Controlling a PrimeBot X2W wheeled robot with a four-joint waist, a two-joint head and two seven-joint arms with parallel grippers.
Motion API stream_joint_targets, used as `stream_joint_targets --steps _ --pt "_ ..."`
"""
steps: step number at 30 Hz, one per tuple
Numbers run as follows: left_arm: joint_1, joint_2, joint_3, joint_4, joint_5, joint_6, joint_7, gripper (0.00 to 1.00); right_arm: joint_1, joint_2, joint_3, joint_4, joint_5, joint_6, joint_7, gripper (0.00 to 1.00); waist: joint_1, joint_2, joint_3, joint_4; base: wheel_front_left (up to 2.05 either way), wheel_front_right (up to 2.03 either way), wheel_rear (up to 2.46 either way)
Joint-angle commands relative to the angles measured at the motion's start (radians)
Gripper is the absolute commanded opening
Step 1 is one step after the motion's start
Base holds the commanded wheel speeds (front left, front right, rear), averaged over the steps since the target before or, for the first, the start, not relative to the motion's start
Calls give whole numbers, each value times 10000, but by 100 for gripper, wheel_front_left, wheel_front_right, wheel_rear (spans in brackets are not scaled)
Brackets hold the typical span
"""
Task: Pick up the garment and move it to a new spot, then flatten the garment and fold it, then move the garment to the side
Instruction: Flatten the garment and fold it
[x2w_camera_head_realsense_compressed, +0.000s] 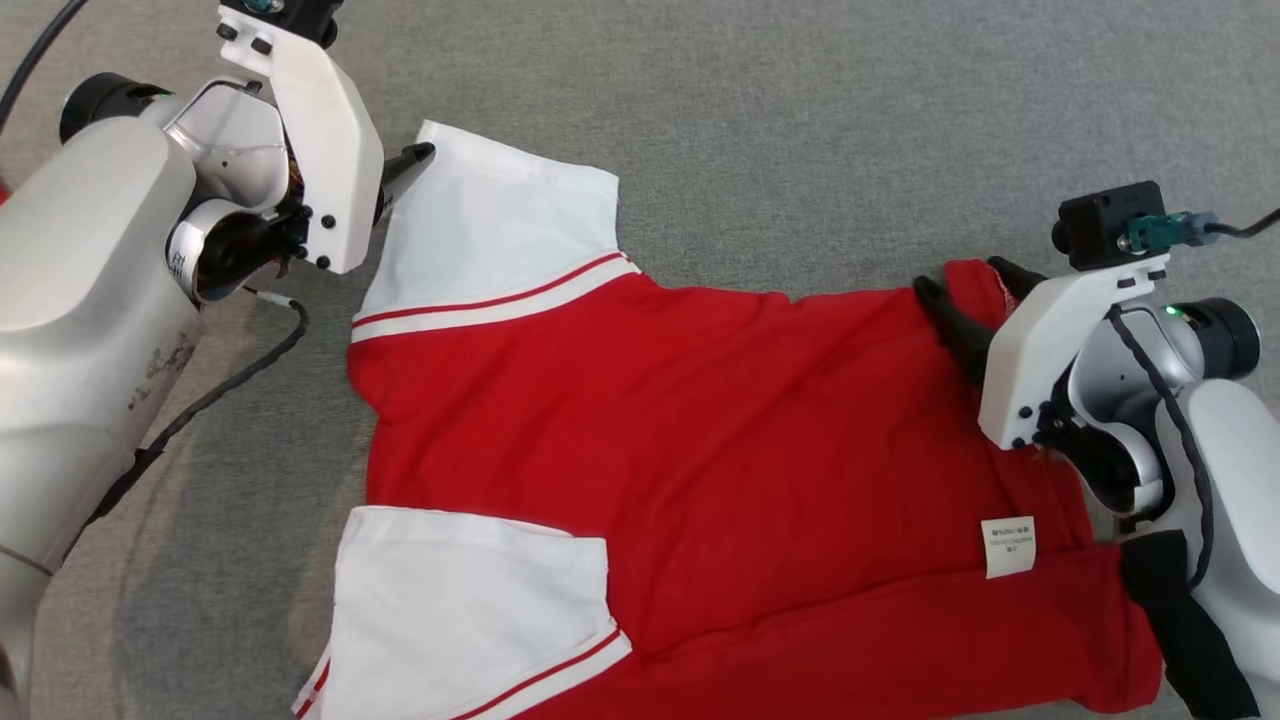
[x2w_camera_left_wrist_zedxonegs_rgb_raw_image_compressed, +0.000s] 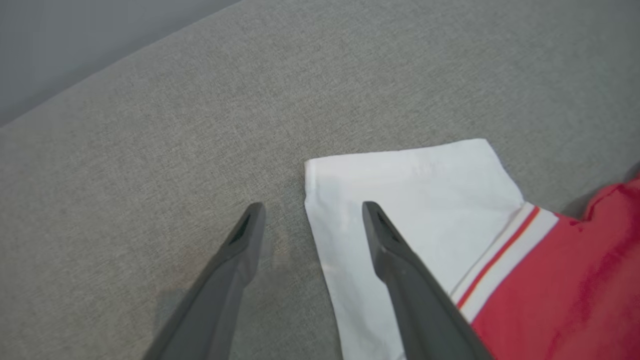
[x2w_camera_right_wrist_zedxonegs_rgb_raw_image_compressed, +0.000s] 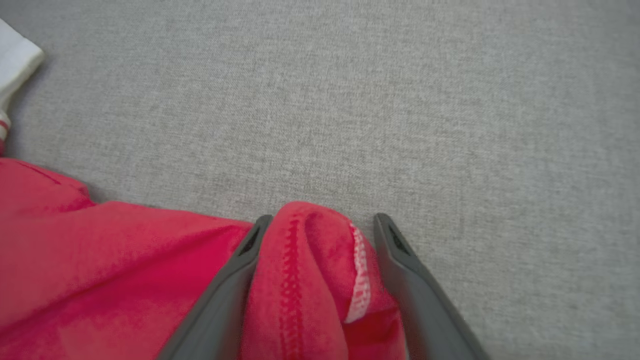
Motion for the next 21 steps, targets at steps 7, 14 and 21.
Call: stream_joint_targets --steps 7,14,21 --pt "-612 25 -276 600 -276 -239 336 100 -444 120 387 -6 176 21 -290 100 0 0 605 -677 0 0 0" --pt "-610 -12 -453 1276 -513 -241 518 100 -595 173 449 -31 74 15 -406 100 0 0 642 -837 0 0 0" --pt "-546 -108 -609 1228 -887 -240 359 0 -497 45 319 -108 -102 14 -402 16 0 0 463 -813 0 0 0"
